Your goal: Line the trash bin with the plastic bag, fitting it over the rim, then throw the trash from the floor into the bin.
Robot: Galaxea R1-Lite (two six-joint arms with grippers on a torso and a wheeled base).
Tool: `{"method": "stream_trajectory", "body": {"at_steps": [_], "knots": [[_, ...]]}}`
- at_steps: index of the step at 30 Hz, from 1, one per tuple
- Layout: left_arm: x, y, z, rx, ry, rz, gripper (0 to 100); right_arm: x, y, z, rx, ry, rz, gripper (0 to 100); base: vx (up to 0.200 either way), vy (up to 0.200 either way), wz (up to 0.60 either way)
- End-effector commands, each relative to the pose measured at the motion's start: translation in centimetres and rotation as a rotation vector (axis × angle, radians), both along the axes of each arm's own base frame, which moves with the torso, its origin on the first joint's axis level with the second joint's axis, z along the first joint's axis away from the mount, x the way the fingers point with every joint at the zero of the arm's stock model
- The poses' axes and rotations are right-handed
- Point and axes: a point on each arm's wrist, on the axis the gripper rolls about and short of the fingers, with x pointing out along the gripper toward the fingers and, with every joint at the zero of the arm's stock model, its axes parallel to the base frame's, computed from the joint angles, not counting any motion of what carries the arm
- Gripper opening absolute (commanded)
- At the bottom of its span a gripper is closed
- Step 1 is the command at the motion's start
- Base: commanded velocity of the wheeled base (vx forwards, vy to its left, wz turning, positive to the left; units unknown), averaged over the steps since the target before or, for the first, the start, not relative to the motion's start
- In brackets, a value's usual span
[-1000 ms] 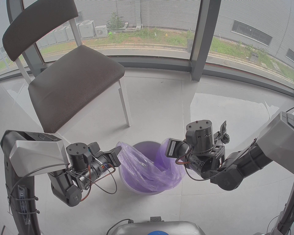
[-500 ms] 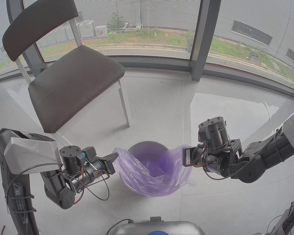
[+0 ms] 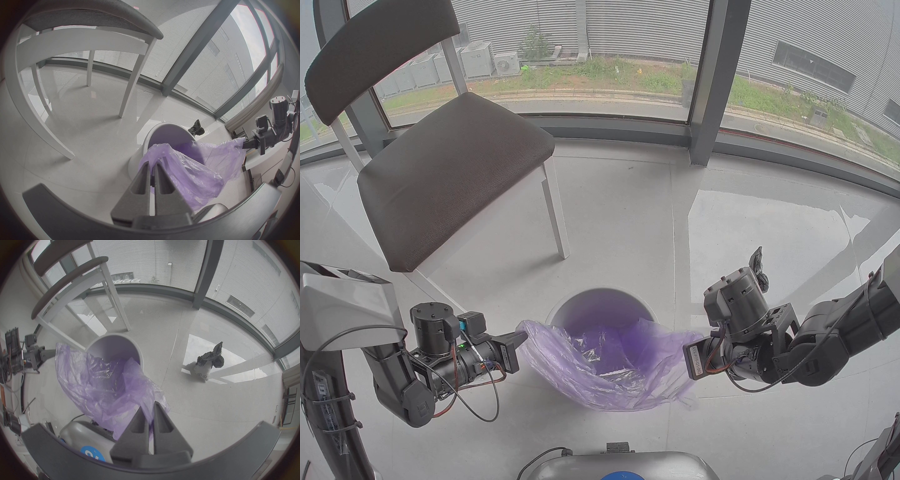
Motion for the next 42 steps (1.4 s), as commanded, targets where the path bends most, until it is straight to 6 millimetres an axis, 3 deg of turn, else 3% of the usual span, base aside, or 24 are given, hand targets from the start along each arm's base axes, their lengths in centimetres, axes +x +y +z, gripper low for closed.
{"method": "stream_trajectory", "body": {"at_steps": [1,6,15,27,35,42], "knots": [[-0.6,0.5,1.3,0.001,-0.015,-0.003,0,-0.6,-0.2,-0.4,-0.023,0.016,0.017,0,0.000,0.000,0.00],[-0.8,0.7,1.8,0.007,0.002,0.000,0,-1.0,-0.4,-0.2,-0.028,0.015,0.024,0,0.000,0.000,0.00],[-1.9,0.7,3.5,0.014,0.027,-0.013,0,-3.0,-1.6,2.1,-0.043,0.030,0.042,0,0.000,0.000,0.00],[-2.6,0.7,2.5,0.095,0.084,-0.048,0,-4.7,-1.2,0.3,-0.086,0.093,0.085,0,0.000,0.000,0.00],[-1.7,0.4,0.4,0.121,0.137,-0.070,0,-4.4,0.1,-2.0,-0.081,0.156,0.096,0,0.000,0.000,0.00],[-0.6,0.0,-0.6,0.128,0.147,-0.055,0,-2.8,1.3,-3.7,-0.069,0.153,0.077,0,0.000,0.000,0.00]]}}
